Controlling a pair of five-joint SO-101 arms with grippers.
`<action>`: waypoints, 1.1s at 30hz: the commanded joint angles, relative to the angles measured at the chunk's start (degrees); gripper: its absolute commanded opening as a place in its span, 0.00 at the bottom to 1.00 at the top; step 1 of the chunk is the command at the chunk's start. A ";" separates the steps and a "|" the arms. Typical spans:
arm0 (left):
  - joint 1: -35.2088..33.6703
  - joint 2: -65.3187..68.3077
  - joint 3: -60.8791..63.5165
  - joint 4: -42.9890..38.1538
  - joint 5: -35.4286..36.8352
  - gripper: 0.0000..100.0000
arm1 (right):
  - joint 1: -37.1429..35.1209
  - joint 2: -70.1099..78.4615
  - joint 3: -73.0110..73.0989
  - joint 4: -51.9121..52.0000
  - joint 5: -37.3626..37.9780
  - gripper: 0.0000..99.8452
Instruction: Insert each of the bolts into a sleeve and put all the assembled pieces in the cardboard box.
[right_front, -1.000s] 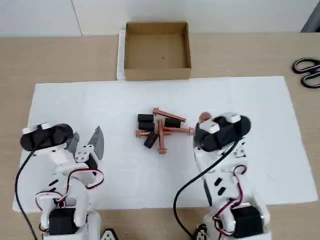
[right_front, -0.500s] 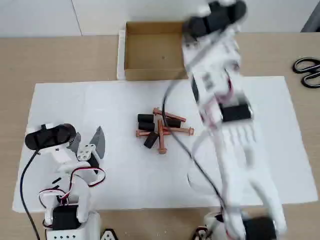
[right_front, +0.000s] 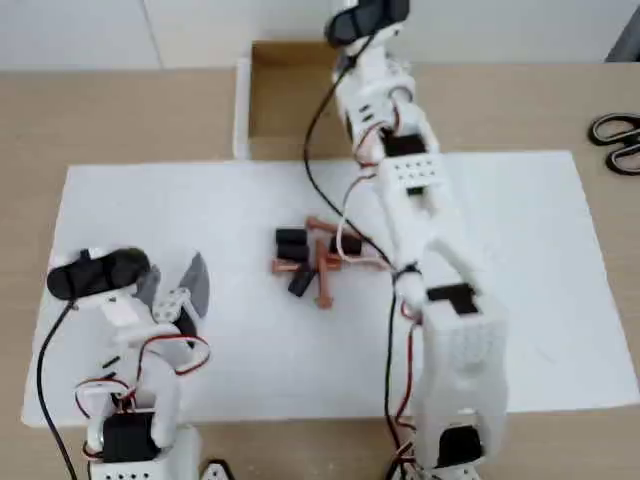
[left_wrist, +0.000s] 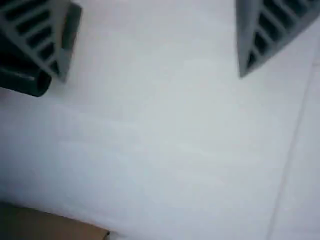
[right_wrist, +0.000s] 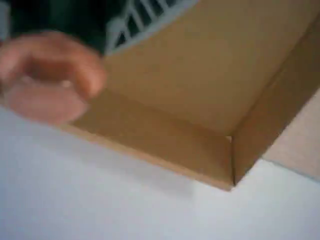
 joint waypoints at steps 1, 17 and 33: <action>0.00 -0.62 -0.13 -1.32 0.00 0.21 | 0.40 5.67 -9.85 -6.11 0.62 0.00; 0.00 -0.62 -0.13 1.05 0.00 0.21 | 0.22 20.53 -19.69 -6.46 0.70 0.16; 0.00 -0.62 -0.13 0.88 0.00 0.21 | 2.33 9.98 -19.69 4.79 0.62 0.15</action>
